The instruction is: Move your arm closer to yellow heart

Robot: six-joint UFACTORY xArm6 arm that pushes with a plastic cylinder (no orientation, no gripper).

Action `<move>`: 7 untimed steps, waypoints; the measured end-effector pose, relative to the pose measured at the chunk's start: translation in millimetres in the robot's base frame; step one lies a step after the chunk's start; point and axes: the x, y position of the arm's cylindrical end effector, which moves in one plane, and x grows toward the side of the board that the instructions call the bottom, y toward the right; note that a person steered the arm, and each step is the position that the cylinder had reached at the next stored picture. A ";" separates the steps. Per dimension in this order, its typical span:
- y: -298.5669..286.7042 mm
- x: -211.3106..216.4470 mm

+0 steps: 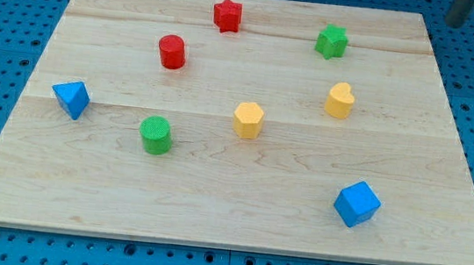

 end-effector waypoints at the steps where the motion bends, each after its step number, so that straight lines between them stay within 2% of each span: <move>1: 0.4 -0.7; 7: 6.9 0.0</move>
